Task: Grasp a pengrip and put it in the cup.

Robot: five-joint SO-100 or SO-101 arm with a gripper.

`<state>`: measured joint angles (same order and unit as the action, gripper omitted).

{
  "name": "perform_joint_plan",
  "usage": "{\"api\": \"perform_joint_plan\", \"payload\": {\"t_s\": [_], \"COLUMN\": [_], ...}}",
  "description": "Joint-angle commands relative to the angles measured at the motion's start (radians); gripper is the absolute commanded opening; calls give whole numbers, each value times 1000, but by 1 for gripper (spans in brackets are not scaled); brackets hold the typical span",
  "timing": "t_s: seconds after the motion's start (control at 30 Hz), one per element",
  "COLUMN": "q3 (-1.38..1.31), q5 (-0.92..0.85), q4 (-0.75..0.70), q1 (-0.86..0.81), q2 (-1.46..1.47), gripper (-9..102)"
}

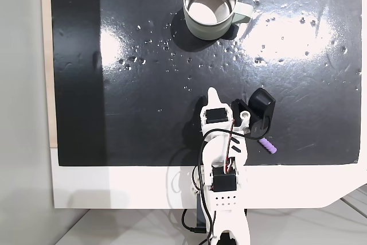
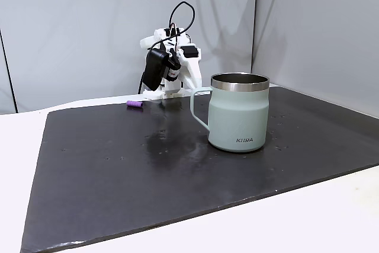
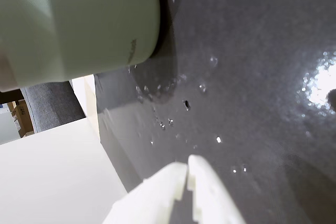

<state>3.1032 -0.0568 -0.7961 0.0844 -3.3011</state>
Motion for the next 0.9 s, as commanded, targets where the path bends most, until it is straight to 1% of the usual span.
{"api": "perform_joint_plan", "payload": {"t_s": [0.0, 0.4, 0.5, 0.73, 0.87], "q3": [-5, -11, -54, -233, -337], "q5": [-14, -17, -17, -17, -23], "q4": [26, 17, 2, -126, -183], "q1": [57, 57, 60, 86, 49], "q2": [-14, -14, -14, 5, 77], "gripper": [0, 0, 0, 0, 0]}}
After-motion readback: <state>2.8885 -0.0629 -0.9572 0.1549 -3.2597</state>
